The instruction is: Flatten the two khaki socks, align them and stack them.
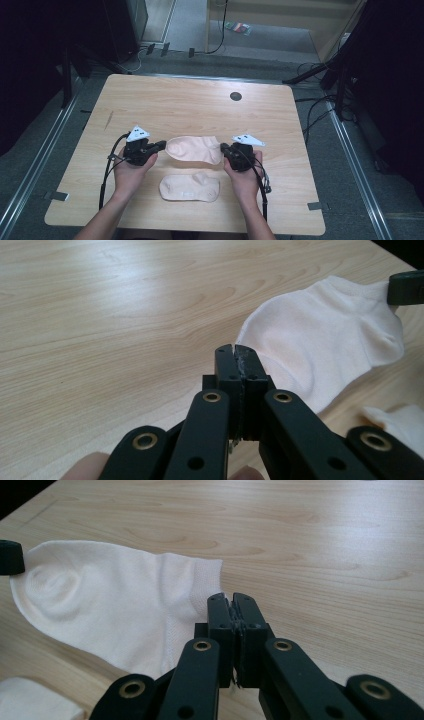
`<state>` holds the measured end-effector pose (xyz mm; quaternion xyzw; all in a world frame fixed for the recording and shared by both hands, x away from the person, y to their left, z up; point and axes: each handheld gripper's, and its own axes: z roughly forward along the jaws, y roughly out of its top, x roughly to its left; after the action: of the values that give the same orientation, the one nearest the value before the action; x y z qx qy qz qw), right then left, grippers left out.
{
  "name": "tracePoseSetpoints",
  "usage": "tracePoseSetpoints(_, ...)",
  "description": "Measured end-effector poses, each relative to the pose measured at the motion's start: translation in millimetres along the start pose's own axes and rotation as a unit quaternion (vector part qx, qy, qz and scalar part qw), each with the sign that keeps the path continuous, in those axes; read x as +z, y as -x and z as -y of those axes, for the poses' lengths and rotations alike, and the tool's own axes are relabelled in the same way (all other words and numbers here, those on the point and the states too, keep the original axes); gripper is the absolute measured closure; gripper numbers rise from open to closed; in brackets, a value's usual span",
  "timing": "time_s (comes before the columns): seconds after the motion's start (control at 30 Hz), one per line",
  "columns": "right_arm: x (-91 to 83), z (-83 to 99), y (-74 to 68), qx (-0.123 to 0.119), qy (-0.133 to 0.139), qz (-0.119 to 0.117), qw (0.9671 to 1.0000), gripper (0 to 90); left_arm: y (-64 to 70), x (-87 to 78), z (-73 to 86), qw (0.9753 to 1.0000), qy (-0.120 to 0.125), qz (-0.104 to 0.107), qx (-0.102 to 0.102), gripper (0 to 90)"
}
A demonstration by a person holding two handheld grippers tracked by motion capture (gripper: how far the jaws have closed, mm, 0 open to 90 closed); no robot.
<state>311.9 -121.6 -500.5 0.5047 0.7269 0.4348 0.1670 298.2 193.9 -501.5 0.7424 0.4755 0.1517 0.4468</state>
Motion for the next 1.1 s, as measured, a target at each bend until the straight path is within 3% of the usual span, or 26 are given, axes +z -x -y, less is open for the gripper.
tracePoseSetpoints(0.23, -17.4, -0.3, -9.0, -0.007, 0.004, -0.014, 0.9999, 88.7, 9.7, -23.0, 9.5, 0.9999, 0.005, 0.016, -0.003, 90.0)
tracePoseSetpoints(0.53, -47.4, 23.1, -26.2, -0.014, -0.011, -0.039, 0.9991, 88.7, 24.5, -56.4, 45.2, 0.9991, -0.008, 0.04, -0.009, 90.0)
tracePoseSetpoints(0.73, -56.1, 41.4, -34.9, -0.021, -0.023, -0.045, 0.9985, 88.6, 26.7, -60.6, 65.0, 0.9982, -0.027, 0.051, -0.017, 90.0)
tracePoseSetpoints(0.87, -56.2, 48.1, -36.6, -0.026, -0.025, -0.05, 0.9981, 88.6, 26.6, -59.7, 70.3, 0.9981, -0.037, 0.048, -0.01, 90.0)
tracePoseSetpoints(1.1, -49.5, 63.8, -38.4, -0.022, -0.031, -0.059, 0.9975, 88.6, 20.7, -59.2, 78.1, 0.9978, -0.045, 0.046, -0.017, 90.0)
